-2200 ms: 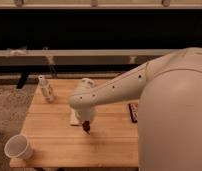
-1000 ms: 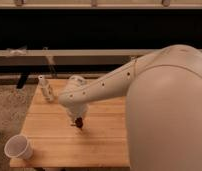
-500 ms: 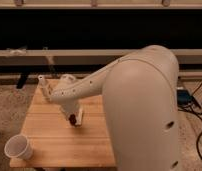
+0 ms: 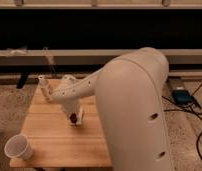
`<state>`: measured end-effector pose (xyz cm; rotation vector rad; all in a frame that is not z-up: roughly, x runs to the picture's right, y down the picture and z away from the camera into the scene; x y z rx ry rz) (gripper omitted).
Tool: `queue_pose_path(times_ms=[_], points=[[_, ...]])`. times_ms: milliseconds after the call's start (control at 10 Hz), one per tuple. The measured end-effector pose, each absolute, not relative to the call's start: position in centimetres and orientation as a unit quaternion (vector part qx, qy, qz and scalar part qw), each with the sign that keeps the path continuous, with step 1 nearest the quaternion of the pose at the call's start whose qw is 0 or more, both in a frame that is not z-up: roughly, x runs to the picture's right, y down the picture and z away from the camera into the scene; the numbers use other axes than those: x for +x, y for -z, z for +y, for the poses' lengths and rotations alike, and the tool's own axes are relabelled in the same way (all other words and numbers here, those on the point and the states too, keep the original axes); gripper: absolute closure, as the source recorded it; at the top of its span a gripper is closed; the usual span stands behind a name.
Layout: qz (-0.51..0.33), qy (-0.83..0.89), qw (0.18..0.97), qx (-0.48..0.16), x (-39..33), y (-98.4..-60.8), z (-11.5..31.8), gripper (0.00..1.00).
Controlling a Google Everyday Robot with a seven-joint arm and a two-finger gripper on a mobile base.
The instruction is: Place the pepper on the white sponge
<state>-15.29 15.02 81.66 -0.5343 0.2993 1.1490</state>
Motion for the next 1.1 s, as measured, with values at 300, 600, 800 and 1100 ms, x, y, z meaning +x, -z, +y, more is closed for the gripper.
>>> queue_pose_path(times_ms=[300, 600, 800, 1100], points=[[0.145, -0.535, 0.795, -0.246, -15.3, -82.4, 15.4, 0.31], [0.148, -0.546, 0.789, -0.239, -14.7, -83.4, 15.0, 0.20], [0.149, -0.555, 0.783, -0.236, -14.1, -84.0, 14.5, 0.20], [0.148, -0.558, 0.781, -0.239, -14.1, -84.4, 14.5, 0.20]])
